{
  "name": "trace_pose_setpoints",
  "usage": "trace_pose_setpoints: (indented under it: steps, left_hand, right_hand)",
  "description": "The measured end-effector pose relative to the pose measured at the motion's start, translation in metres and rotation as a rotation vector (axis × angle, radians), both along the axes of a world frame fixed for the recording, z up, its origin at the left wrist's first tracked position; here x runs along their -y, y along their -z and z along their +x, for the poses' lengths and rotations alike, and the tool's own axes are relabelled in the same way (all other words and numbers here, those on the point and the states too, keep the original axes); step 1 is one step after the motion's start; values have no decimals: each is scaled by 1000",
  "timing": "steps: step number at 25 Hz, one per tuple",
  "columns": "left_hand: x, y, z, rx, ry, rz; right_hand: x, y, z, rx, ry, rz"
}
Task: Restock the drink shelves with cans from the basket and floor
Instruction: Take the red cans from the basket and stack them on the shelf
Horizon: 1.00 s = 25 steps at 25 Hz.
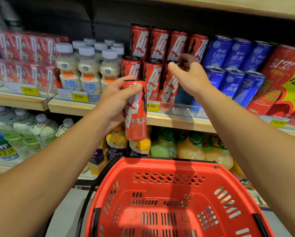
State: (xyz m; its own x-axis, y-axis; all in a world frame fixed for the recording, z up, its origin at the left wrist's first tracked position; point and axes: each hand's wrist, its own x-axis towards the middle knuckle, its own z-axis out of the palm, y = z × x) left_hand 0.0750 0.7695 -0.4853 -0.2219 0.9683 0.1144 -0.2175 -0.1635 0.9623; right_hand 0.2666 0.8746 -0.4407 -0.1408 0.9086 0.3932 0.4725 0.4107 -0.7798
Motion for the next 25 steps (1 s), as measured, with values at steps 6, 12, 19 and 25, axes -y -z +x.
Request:
trace_pose_setpoints:
  steps: [6, 12, 19, 25]
  left_hand:
    - [6, -18, 14, -88, -10, 24]
    - [8, -36, 52, -217, -35, 67]
    - [8, -67, 95, -815, -113, 153]
    - [-5, -82, 117, -1148, -99, 269]
  right_hand:
    - [44, 31, 31, 84, 115, 199]
    - [59, 94, 89, 352, 176, 317]
    - [50, 146, 130, 601, 279, 393]
    - [60, 170, 135, 800, 373, 409]
